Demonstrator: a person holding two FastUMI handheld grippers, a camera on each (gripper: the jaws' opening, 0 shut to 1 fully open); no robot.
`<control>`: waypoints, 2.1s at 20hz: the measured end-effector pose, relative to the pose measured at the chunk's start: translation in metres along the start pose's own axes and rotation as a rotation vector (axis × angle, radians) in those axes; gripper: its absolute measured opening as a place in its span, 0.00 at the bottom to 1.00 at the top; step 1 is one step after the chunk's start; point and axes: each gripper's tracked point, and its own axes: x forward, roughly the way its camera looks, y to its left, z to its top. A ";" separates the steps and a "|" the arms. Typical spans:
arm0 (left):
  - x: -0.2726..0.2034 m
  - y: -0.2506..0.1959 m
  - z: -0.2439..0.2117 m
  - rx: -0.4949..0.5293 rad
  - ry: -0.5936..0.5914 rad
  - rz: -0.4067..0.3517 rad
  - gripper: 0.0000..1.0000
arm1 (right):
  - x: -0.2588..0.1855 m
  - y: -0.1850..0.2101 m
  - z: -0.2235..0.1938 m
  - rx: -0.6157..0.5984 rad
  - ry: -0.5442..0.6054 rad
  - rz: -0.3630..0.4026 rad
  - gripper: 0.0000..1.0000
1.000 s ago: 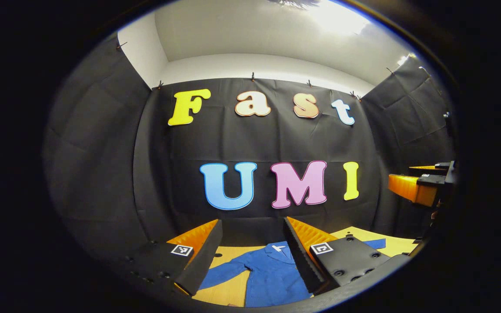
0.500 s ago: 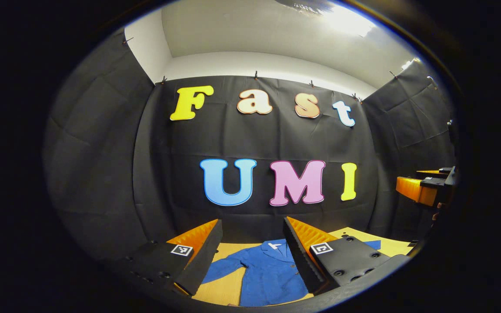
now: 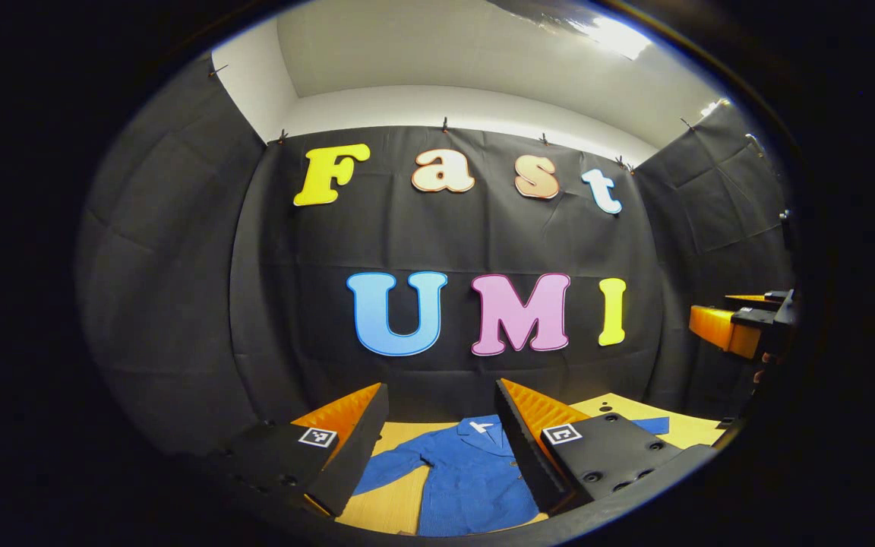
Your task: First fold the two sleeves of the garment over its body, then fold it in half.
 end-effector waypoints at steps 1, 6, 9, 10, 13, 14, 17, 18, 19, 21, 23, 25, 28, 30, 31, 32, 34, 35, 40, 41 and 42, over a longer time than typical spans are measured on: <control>0.002 -0.002 -0.003 -0.006 0.003 -0.002 0.81 | 0.001 0.001 -0.004 0.011 0.016 0.008 0.94; 0.020 -0.003 -0.005 0.005 0.027 0.045 0.81 | 0.027 -0.004 -0.026 0.041 0.045 0.021 0.98; 0.035 -0.013 -0.017 -0.003 0.051 0.044 0.81 | 0.049 -0.012 -0.036 0.035 0.064 0.036 0.99; 0.038 -0.012 -0.020 0.002 0.065 0.061 0.81 | 0.055 -0.015 -0.038 0.032 0.062 0.037 0.99; 0.049 -0.015 -0.016 -0.003 0.062 0.089 0.80 | 0.074 -0.025 -0.050 0.031 0.083 0.040 0.99; 0.051 -0.016 -0.016 0.001 0.060 0.098 0.81 | 0.079 -0.027 -0.051 0.034 0.084 0.043 0.98; 0.059 -0.016 -0.023 0.022 0.071 0.118 0.81 | 0.092 -0.031 -0.062 0.020 0.092 0.052 0.99; 0.061 -0.017 -0.026 0.024 0.082 0.123 0.80 | 0.097 -0.031 -0.069 0.017 0.101 0.058 0.99; 0.064 -0.018 -0.028 0.025 0.091 0.129 0.80 | 0.101 -0.031 -0.075 0.018 0.114 0.064 0.99; 0.069 -0.017 -0.029 0.029 0.097 0.145 0.81 | 0.111 -0.031 -0.089 0.028 0.137 0.075 0.99; 0.072 -0.020 -0.032 0.038 0.107 0.162 0.81 | 0.121 -0.032 -0.105 0.033 0.161 0.082 0.98; 0.077 -0.023 -0.036 0.053 0.123 0.177 0.81 | 0.134 -0.038 -0.126 0.040 0.199 0.080 0.99; 0.085 -0.031 -0.041 0.072 0.146 0.189 0.81 | 0.154 -0.051 -0.168 0.088 0.302 0.066 0.99; 0.091 -0.037 -0.043 0.086 0.158 0.200 0.81 | 0.169 -0.066 -0.198 0.128 0.368 0.041 0.99; 0.094 -0.040 -0.045 0.090 0.164 0.205 0.81 | 0.177 -0.078 -0.216 0.132 0.403 0.015 0.98; 0.098 -0.044 -0.047 0.091 0.172 0.209 0.81 | 0.185 -0.091 -0.234 0.139 0.448 -0.014 0.99; 0.104 -0.053 -0.055 0.090 0.194 0.219 0.81 | 0.195 -0.124 -0.276 0.153 0.535 -0.076 0.99; 0.107 -0.058 -0.058 0.089 0.207 0.222 0.81 | 0.201 -0.142 -0.295 0.161 0.586 -0.112 0.98; 0.127 -0.087 -0.076 0.092 0.275 0.218 0.81 | 0.214 -0.229 -0.399 0.193 0.810 -0.301 0.98; 0.131 -0.094 -0.079 0.090 0.287 0.208 0.81 | 0.214 -0.245 -0.414 0.202 0.845 -0.338 0.98; 0.137 -0.104 -0.081 0.090 0.293 0.194 0.81 | 0.213 -0.261 -0.429 0.192 0.873 -0.380 0.99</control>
